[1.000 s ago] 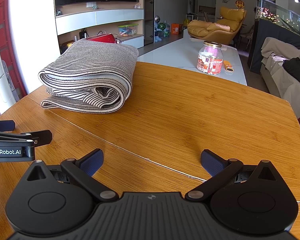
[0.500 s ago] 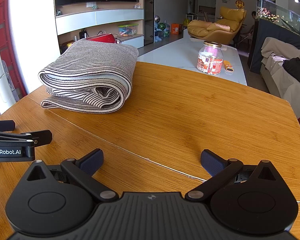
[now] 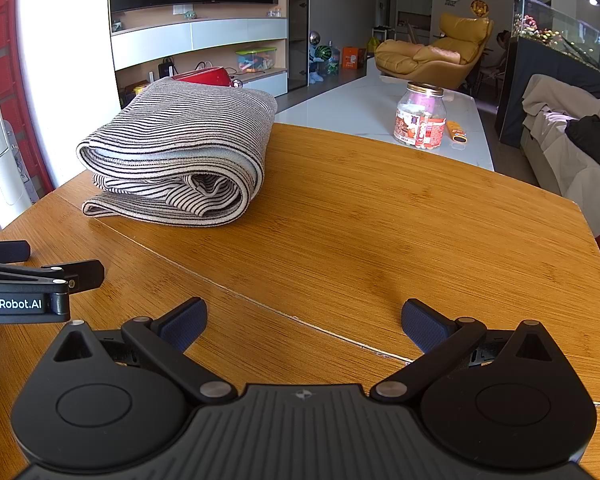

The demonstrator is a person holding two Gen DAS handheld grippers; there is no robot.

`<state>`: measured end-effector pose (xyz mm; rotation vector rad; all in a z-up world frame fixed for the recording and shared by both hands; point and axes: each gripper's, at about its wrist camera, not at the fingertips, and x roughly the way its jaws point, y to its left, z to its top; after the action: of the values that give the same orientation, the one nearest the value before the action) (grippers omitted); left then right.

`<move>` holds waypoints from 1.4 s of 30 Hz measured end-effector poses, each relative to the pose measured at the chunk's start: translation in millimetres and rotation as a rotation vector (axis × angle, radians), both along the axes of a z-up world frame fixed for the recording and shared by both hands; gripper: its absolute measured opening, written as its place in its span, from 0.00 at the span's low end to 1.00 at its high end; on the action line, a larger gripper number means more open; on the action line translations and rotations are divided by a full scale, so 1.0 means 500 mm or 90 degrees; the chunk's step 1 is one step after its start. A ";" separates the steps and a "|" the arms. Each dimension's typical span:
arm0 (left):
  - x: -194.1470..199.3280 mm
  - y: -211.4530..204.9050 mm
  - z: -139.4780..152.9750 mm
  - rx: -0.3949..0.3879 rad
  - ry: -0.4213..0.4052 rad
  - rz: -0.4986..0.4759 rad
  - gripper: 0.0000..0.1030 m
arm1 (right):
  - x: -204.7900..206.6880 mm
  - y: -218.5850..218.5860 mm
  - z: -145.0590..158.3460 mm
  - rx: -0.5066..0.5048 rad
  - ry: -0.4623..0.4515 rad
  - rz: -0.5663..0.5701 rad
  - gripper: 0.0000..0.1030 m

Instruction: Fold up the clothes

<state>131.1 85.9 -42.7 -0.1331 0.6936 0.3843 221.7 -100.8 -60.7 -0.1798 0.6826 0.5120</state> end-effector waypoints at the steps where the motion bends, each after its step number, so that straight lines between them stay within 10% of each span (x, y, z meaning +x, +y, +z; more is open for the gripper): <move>1: 0.000 0.000 0.000 0.000 0.000 0.000 1.00 | 0.000 0.000 0.000 0.000 0.000 0.000 1.00; 42: -0.025 -0.004 0.007 -0.012 0.019 0.020 1.00 | 0.000 -0.001 0.001 0.000 -0.001 0.000 1.00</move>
<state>118.5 83.7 -39.3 -0.1565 0.7257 0.4103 221.4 -101.4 -60.4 -0.1804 0.6815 0.5121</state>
